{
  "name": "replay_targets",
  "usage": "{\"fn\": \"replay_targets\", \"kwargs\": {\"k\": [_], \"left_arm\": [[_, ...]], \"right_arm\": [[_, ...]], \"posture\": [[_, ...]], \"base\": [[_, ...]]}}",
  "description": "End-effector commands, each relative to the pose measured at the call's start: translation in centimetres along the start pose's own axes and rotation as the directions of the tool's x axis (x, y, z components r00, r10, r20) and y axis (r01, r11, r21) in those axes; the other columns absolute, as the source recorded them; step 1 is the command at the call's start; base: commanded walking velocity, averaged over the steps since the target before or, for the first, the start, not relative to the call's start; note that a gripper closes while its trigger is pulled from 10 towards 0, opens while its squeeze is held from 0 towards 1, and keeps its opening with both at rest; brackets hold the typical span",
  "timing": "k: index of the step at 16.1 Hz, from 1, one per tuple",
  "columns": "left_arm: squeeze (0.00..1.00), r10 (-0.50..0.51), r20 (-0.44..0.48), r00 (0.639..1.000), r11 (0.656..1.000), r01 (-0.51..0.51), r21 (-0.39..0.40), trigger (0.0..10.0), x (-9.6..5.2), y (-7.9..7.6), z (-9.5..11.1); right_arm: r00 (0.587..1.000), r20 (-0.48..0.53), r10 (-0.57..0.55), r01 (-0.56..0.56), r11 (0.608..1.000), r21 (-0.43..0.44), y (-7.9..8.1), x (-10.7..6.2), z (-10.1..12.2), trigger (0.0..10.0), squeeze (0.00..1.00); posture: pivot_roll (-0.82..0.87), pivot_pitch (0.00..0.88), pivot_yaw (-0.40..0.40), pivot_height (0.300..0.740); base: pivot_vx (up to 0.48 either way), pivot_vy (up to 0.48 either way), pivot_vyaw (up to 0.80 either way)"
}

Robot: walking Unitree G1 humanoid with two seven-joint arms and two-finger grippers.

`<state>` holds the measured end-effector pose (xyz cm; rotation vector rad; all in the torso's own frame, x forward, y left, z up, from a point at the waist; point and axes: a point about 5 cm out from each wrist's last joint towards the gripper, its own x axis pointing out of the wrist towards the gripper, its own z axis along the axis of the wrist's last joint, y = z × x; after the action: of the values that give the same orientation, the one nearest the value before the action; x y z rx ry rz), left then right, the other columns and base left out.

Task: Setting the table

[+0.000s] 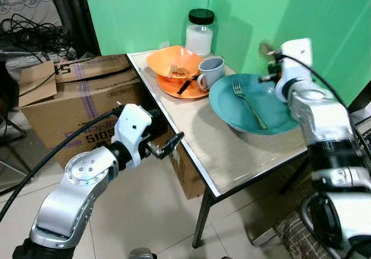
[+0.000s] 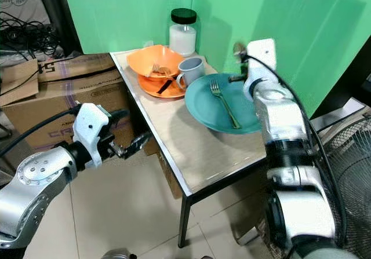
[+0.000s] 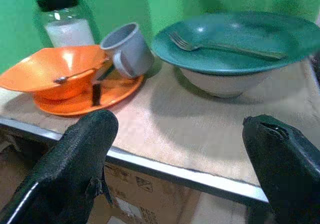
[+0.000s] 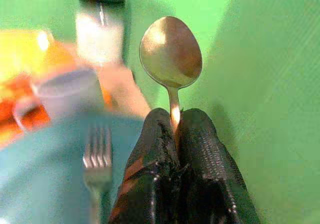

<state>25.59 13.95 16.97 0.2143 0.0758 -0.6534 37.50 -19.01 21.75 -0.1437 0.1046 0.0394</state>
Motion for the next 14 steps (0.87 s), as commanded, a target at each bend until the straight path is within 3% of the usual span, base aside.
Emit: {"fn": "replay_targets", "kwargs": {"k": [1, 2, 3, 6, 10, 12, 14], "left_arm": [[0.0, 0.077, 0.021, 0.997, 0.997, -0.077, 0.029, 10.0, -0.1, 1.0, 0.5], [0.0, 0.122, 0.029, 0.992, 0.992, -0.123, 0.037, 10.0, -0.2, 1.2, 0.6], [0.0, 0.191, 0.024, 0.981, 0.979, -0.193, 0.064, 10.0, -0.5, 1.6, 0.7], [0.0, 0.332, 0.073, 0.94, 0.931, -0.339, 0.132, 10.0, -1.9, 1.1, 1.4], [0.0, 0.411, 0.033, 0.911, 0.912, -0.411, -0.002, 10.0, -2.1, -0.5, 0.1], [0.0, 0.413, 0.024, 0.91, 0.91, -0.414, 0.003, 10.0, -2.4, -0.9, 0.2], [0.0, 0.421, 0.004, 0.907, 0.907, -0.421, -0.002, 10.0, -2.3, -0.2, -0.2]], "right_arm": [[0.991, 0.126, 0.033, -0.04, 0.998, 0.049, 0.0, -1.1, 2.0, 0.0, 0.0], [0.984, 0.157, 0.088, -0.099, 0.993, 0.064, 0.5, -2.4, 2.3, 9.3, 0.0], [0.964, 0.195, 0.182, -0.204, 0.974, 0.095, 1.6, -4.8, 2.5, 10.0, 0.0], [0.945, 0.223, 0.238, -0.272, 0.953, 0.133, 3.7, -9.5, 1.0, 10.0, 0.0], [0.969, 0.201, 0.142, -0.18, 0.967, 0.182, 3.9, -11.2, -1.3, 10.0, 0.0], [0.973, 0.185, 0.137, -0.165, 0.975, 0.151, 4.2, -10.9, -1.8, 10.0, 0.0], [0.968, 0.2, 0.154, -0.186, 0.971, 0.151, 4.8, -11.2, -1.5, 10.0, 0.0]], "posture": [[0.17, 0.0, -0.042, 0.74], [0.17, 0.0, -0.044, 0.74], [0.17, 0.0, -0.055, 0.74], [0.18, 0.0, -0.058, 0.74], [0.21, 0.0, -0.091, 0.74], [0.22, 0.0, -0.1, 0.74], [0.18, 0.0, -0.069, 0.74]], "base": [[0.0, 0.0, 0.0], [0.0, 0.0, 0.0], [0.0, 0.0, 0.0], [0.0, 0.0, 0.0], [0.0, 0.0, -0.8], [0.0, 0.0, -0.8], [0.0, 0.0, -0.8]]}}
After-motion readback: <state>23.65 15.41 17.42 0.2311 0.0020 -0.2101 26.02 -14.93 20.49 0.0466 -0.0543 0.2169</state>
